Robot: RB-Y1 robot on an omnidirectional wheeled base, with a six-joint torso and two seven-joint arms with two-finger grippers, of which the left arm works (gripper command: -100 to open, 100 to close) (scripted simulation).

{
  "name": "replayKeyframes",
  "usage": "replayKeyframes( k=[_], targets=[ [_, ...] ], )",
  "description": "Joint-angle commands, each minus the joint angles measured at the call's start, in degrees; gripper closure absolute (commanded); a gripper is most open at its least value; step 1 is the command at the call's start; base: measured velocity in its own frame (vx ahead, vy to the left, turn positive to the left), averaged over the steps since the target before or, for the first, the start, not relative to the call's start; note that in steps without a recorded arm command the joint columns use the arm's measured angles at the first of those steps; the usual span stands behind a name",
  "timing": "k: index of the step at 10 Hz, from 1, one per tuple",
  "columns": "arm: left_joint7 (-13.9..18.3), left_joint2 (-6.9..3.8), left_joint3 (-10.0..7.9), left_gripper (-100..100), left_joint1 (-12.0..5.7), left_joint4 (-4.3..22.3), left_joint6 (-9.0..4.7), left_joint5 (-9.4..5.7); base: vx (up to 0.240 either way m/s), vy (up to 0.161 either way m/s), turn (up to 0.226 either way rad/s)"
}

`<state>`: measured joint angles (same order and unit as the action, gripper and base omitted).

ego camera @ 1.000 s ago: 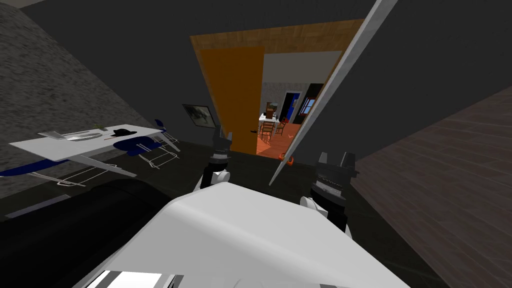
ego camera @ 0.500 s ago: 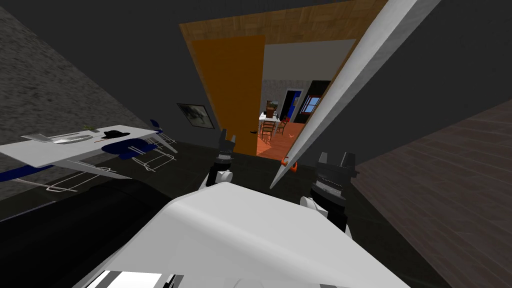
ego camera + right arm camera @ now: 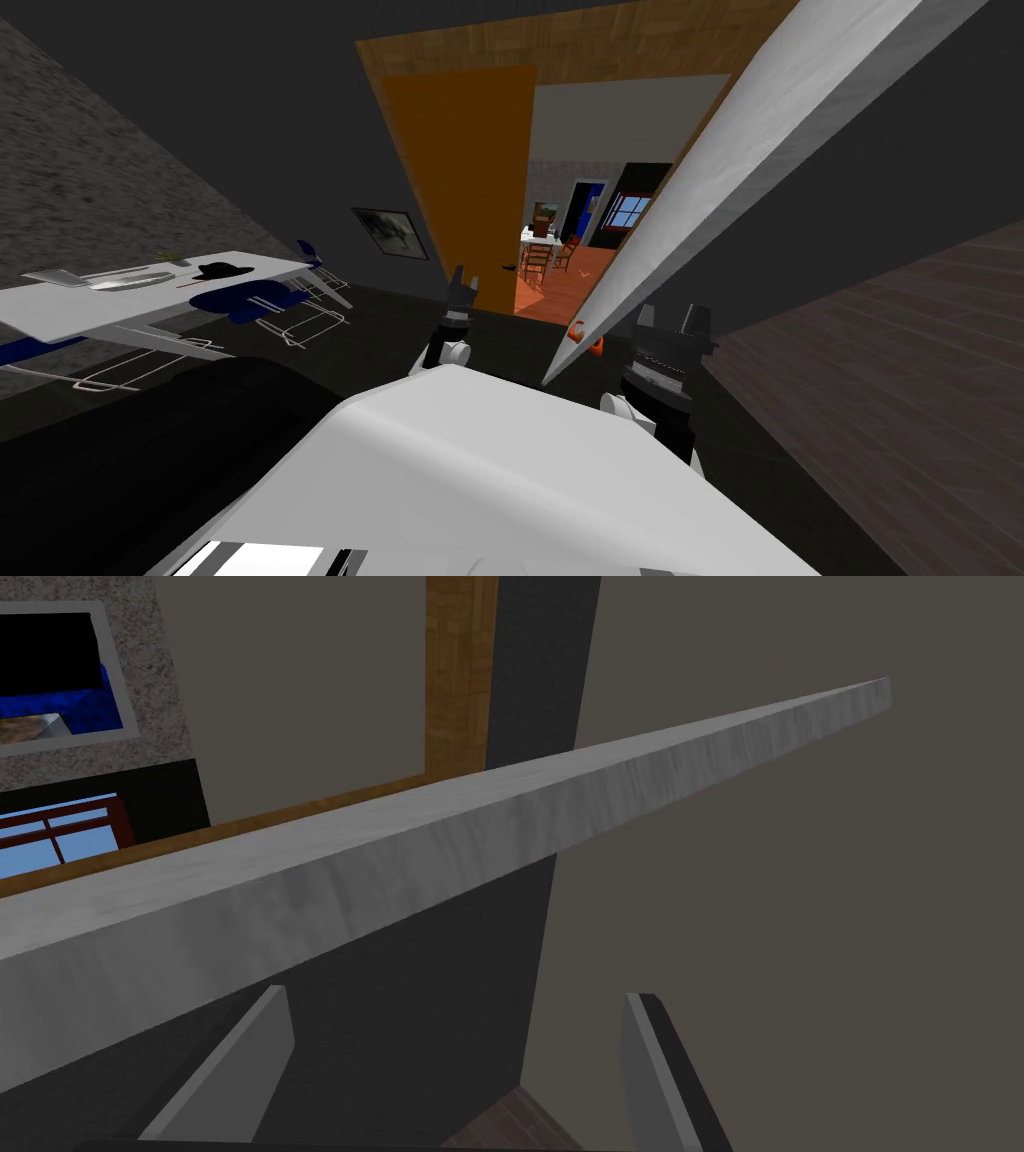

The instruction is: Pull the door open

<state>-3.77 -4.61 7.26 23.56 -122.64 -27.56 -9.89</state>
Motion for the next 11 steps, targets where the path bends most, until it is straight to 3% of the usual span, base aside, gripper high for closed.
replayKeyframes(
  k=[1, 11],
  targets=[
    [-0.38, -0.17, 0.67, -100, -0.60, 2.06, -0.63, -0.52, 0.078, 0.038, 0.007],
    [-2.33, -1.58, 4.35, -100, -5.15, 15.36, -3.65, -4.50, 0.087, 0.046, 0.009]
  ],
)
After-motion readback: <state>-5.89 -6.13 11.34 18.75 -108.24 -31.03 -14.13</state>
